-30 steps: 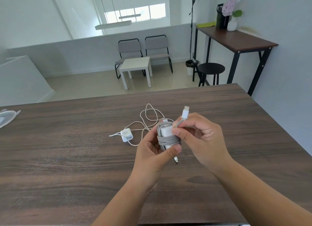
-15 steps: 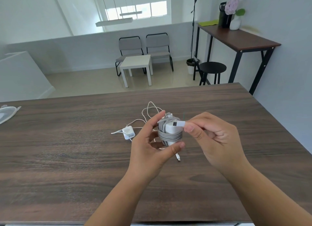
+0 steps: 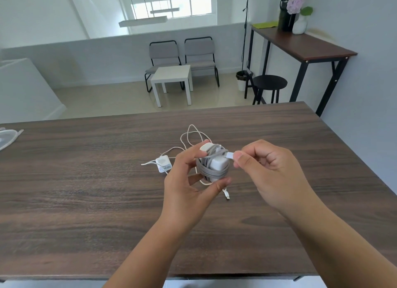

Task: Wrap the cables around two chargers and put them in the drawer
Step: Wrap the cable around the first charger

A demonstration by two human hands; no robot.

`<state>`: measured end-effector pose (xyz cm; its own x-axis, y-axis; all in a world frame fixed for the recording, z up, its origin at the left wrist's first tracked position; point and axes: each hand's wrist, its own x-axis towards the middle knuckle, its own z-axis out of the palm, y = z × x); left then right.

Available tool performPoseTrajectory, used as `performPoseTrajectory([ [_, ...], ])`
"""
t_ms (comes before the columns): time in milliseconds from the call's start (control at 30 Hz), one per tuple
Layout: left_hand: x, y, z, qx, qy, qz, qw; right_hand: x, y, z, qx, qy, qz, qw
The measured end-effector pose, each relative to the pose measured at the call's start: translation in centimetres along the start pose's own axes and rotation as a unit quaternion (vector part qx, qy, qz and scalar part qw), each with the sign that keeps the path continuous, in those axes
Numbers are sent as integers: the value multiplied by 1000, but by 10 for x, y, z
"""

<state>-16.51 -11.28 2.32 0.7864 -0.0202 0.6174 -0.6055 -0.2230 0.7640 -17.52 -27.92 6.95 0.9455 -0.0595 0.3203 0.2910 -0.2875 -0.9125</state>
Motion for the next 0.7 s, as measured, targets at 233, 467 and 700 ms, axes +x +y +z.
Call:
performPoseTrajectory([
  [233, -3, -7, 3, 5, 22, 76, 997, -10, -3, 14, -7, 37, 7, 999],
  [467, 0, -13, 8, 29, 49, 135, 989, -16, -1, 27, -21, 101, -56, 993],
  [700, 9, -12, 12, 21, 70, 90, 993, -5, 8, 21, -129, 78, -168, 974],
])
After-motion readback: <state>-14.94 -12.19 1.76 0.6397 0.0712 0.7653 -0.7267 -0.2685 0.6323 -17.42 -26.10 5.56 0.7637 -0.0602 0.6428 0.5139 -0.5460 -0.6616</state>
